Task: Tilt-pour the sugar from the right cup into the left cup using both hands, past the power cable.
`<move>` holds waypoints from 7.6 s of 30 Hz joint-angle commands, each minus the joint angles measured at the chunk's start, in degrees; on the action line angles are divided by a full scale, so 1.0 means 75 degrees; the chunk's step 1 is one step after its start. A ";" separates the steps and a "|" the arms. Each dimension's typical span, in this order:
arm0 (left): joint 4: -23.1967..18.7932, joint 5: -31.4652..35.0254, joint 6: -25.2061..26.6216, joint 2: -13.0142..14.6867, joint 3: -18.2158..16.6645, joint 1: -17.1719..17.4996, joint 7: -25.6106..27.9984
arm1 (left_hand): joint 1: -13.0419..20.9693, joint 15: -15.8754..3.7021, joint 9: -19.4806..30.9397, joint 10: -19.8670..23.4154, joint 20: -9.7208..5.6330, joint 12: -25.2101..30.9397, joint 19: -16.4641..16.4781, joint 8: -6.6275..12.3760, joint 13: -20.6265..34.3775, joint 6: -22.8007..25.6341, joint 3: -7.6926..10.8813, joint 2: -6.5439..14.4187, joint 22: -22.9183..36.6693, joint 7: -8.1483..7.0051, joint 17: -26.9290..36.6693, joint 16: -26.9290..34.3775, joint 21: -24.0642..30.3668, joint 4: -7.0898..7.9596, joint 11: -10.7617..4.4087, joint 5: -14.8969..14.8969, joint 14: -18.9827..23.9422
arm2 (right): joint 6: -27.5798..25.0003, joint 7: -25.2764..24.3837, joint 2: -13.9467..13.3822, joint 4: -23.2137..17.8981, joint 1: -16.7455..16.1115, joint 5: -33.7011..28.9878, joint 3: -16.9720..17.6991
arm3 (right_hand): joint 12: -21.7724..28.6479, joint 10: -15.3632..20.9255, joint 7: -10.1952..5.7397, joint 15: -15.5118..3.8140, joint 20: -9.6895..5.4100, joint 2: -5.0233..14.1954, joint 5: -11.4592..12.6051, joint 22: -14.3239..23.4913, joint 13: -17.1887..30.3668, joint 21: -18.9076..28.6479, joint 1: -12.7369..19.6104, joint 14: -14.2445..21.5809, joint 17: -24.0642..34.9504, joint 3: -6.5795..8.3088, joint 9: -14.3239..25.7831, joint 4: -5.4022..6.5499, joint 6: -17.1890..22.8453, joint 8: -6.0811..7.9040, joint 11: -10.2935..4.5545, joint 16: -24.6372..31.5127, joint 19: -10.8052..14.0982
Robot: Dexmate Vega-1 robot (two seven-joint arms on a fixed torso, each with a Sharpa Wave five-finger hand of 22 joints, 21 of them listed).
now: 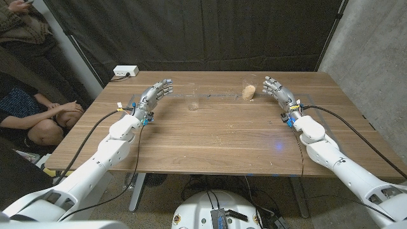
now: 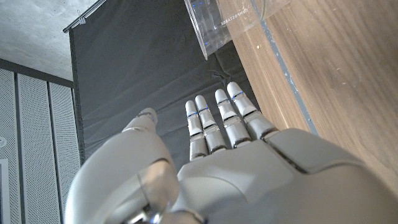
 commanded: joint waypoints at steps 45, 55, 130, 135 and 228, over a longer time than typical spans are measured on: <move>0.1142 0.0514 -0.0774 -0.0054 0.0401 -0.0486 -0.0730 | -0.0143 -0.0767 0.0020 0.0169 -0.0069 0.0035 0.0168 0.0001 0.0080 0.0143 0.0004 -0.0099 0.0016 0.0081 -0.0041 0.0052 -0.0076 0.0025 0.0027 0.0051 0.0196 | 0.2461 -0.2242 0.0579 0.5464 0.2764 -0.2840 -0.2400 | -0.0120 -0.0363 0.0910 -0.0454 -0.0121 -0.0352 0.0244 0.0028 0.0064 -0.0479 0.0084 -0.0199 0.0005 -0.0090 -0.0017 -0.0063 -0.0295 0.0090 0.0595 0.0014 -0.0137; 0.1259 0.0586 -0.0736 -0.0076 0.0498 -0.0643 -0.0831 | -0.0154 -0.0775 0.0019 0.0186 -0.0087 0.0034 0.0183 0.0004 0.0087 0.0163 0.0013 -0.0106 0.0016 0.0081 -0.0054 0.0052 -0.0086 0.0019 -0.0001 0.0057 0.0205 | 0.1976 -0.2171 0.0227 0.5031 0.2875 -0.2984 -0.2564 | -0.0247 -0.0739 0.1043 -0.0194 0.0088 -0.0388 0.0319 0.0034 0.0086 -0.0699 -0.0012 -0.0624 0.0031 -0.0147 -0.0033 0.0004 -0.0674 0.0016 0.0705 -0.0045 -0.0414; 0.2315 0.0557 -0.0838 -0.0275 0.0625 -0.1262 -0.1344 | -0.0207 -0.0804 0.0018 0.0301 -0.0131 0.0050 0.0231 0.0018 0.0131 0.0289 0.0108 -0.0089 0.0023 0.0095 -0.0117 0.0055 -0.0168 -0.0022 0.0025 0.0065 0.0275 | 0.0082 -0.1812 0.1173 0.5514 0.4118 -0.3264 -0.3575 | -0.0405 -0.1566 0.1268 0.0125 0.0416 -0.0519 0.0470 0.0077 0.0179 -0.1131 -0.0005 -0.1350 0.0035 -0.0301 -0.0077 0.0022 -0.1403 0.0050 0.0884 -0.0013 -0.0749; 0.2429 0.0537 -0.0903 -0.0318 0.0621 -0.1324 -0.1408 | -0.0209 -0.0810 0.0018 0.0299 -0.0140 0.0048 0.0241 0.0021 0.0133 0.0300 0.0114 -0.0088 0.0023 0.0107 -0.0119 0.0060 -0.0170 -0.0026 0.0013 0.0064 0.0290 | 0.0060 -0.1824 0.1227 0.5510 0.4153 -0.3172 -0.3612 | -0.0404 -0.1579 0.1264 0.0131 0.0431 -0.0512 0.0475 0.0079 0.0181 -0.1142 -0.0001 -0.1362 0.0034 -0.0302 -0.0079 0.0023 -0.1403 0.0057 0.0892 -0.0011 -0.0758; 0.4618 0.0459 -0.1543 -0.0988 0.0689 -0.2484 -0.2336 | -0.0255 -0.0805 0.0016 0.0488 -0.0195 0.0124 0.0342 0.0036 0.0212 0.0462 0.0269 -0.0064 0.0036 0.0182 -0.0104 0.0105 -0.0247 -0.0111 -0.0009 0.0041 0.0511 | -0.0633 -0.2101 0.2370 0.5825 0.4089 -0.1466 -0.3383 | 0.0384 -0.1295 0.0294 -0.0516 0.0409 0.0055 0.0463 0.0224 0.0878 -0.1050 0.0670 -0.0446 0.0543 0.0033 0.0095 -0.0075 -0.1281 0.0469 0.0411 0.0440 -0.0031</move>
